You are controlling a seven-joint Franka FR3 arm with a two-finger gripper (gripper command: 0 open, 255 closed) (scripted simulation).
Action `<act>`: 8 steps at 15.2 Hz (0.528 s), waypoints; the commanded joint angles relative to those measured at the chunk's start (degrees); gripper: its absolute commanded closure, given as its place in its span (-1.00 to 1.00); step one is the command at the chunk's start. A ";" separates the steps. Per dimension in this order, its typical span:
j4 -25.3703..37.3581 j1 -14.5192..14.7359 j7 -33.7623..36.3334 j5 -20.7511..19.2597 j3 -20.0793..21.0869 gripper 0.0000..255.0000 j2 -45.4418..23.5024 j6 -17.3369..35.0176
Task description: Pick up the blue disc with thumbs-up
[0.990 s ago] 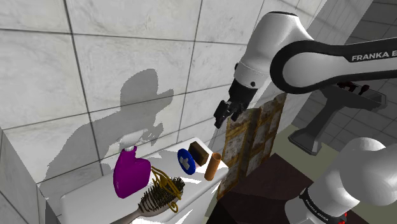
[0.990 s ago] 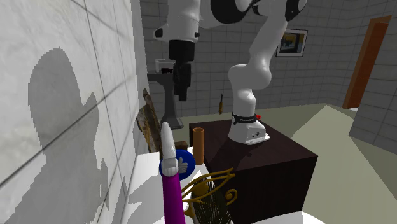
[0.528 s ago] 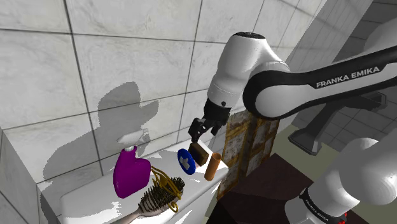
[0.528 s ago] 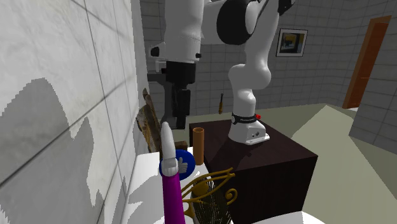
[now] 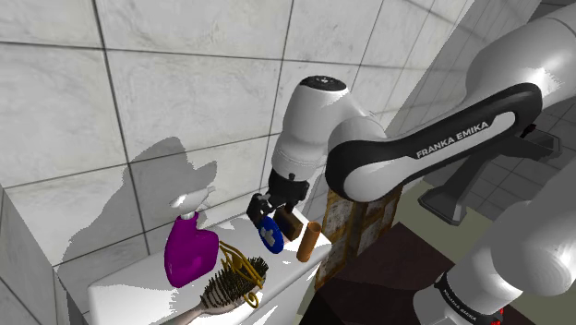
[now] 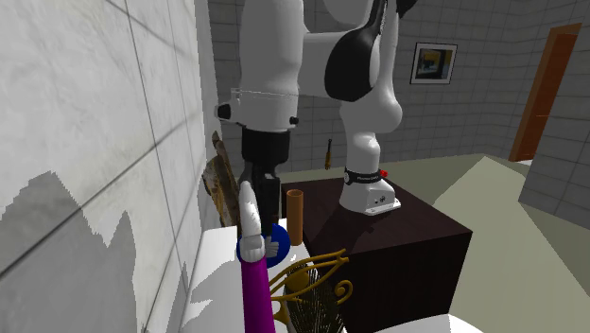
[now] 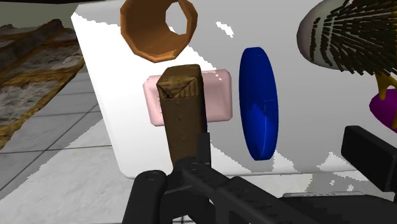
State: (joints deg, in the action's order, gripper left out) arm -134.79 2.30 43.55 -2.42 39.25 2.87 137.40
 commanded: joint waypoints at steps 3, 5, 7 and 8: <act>-0.88 -0.14 2.40 -3.01 0.24 -1.00 -2.87 3.05; -1.02 -0.13 2.74 -3.47 0.22 -1.00 -3.28 3.47; -0.99 -0.15 2.73 -3.51 0.20 1.00 -3.32 3.48; -0.96 -0.15 2.74 -3.51 0.20 1.00 -3.32 3.45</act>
State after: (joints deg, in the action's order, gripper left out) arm -135.74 2.15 46.25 -5.88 39.46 -0.41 140.81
